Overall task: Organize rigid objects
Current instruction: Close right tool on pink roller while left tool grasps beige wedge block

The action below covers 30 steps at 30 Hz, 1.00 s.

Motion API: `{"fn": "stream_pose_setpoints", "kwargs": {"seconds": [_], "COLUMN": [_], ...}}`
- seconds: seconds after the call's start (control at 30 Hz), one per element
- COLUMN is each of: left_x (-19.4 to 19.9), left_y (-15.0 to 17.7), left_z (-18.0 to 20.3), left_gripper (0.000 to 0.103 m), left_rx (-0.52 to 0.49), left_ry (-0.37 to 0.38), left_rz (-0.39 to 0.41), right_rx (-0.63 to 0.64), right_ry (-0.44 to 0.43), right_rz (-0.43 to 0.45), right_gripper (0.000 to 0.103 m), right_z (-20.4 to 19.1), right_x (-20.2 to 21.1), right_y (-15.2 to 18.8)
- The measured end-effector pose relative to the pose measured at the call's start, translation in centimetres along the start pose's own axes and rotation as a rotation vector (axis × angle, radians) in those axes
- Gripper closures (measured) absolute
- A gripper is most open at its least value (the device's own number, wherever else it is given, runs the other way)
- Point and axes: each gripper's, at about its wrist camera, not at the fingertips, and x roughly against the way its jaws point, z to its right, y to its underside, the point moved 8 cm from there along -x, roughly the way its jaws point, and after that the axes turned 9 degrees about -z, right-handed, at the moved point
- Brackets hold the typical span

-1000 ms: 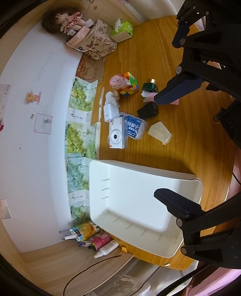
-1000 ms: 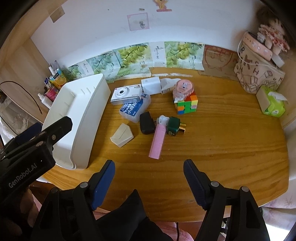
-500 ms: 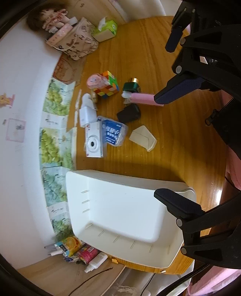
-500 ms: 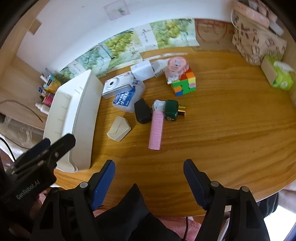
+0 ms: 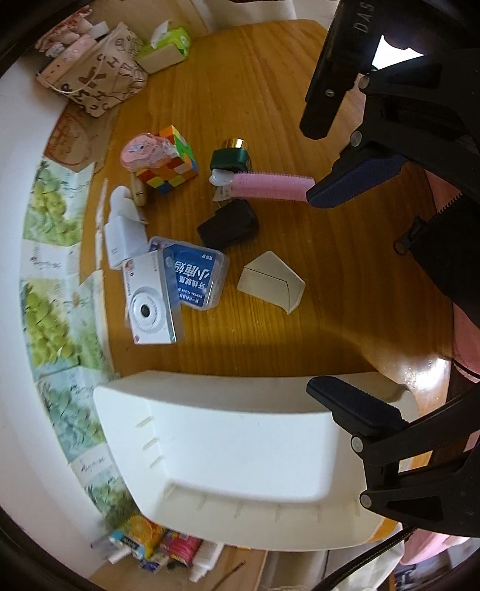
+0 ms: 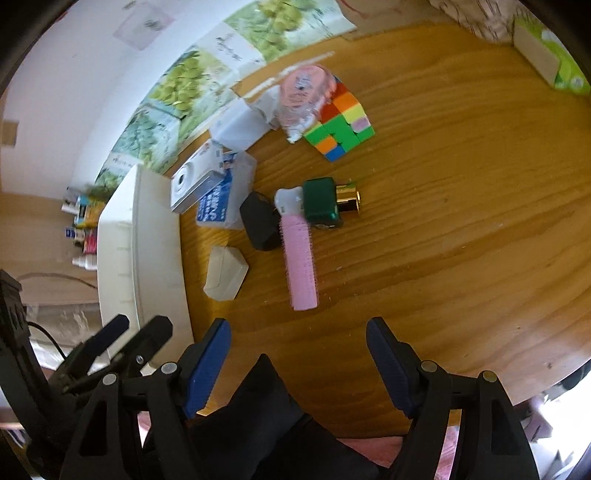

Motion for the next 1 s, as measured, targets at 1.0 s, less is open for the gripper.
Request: {"fn": "stream_pose_setpoints", "kwargs": {"seconds": [1.0], "left_x": [-11.3], "left_y": [-3.3], "left_z": [1.4], "left_gripper": [0.034], "left_rx": [-0.060], "left_ry": [0.053], "left_rz": [-0.430], "right_rx": [-0.116], "right_ry": [0.108], "right_rz": [-0.226], "right_gripper": [0.061], "right_z": [1.0], "right_x": [-7.6], "right_y": [-5.4]}}
